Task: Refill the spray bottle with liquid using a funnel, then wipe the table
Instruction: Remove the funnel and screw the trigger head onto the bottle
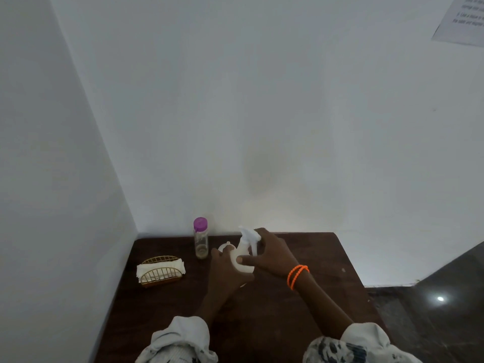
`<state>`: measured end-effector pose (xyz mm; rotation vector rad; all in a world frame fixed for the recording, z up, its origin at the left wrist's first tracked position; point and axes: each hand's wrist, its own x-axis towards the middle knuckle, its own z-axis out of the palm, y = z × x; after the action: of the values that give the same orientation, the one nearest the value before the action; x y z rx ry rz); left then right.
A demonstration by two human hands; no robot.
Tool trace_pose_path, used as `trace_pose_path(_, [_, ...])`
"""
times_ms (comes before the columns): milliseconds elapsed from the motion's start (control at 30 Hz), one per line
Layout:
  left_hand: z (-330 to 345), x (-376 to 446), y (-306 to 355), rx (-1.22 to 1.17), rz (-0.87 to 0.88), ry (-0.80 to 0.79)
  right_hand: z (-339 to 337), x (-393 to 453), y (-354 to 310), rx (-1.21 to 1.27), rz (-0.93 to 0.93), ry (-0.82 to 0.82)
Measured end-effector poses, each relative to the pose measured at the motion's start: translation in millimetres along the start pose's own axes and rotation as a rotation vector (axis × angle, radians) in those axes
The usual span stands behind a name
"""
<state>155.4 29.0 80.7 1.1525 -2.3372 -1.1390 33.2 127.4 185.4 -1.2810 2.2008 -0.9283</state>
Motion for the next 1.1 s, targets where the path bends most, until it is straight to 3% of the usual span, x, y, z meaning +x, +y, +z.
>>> trace_pose_path(100, [-2, 0, -3, -0.021, 0.01, -0.012, -9, 6, 10, -0.082, 0.006, -0.182])
trace_pose_path(200, [-2, 0, -6, -0.013, 0.045, -0.037, -12, 13, 20, -0.11, -0.022, -0.157])
trace_pose_path(300, [-1, -3, -5, -0.011, 0.059, -0.072, -9, 15, 21, 0.067, -0.098, -0.151])
trace_pose_path(500, [0, -6, -3, 0.011, 0.11, -0.1, 8, 12, 25, 0.299, -0.036, 0.013])
trace_pose_path(667, [-1, -7, -2, 0.011, 0.112, -0.101, 27, 11, 30, 0.256, 0.094, 0.245])
trace_pose_path(933, [-5, -5, -3, 0.041, 0.131, -0.172, -2, 20, 27, 0.245, -0.19, -0.1])
trace_pose_path(1033, [-4, -5, -1, 0.037, 0.13, -0.172, -3, 20, 24, 0.248, -0.164, -0.046])
trace_pose_path(1100, [-3, -7, 1, 0.043, 0.121, -0.153, 4, 18, 24, 0.232, -0.126, 0.081])
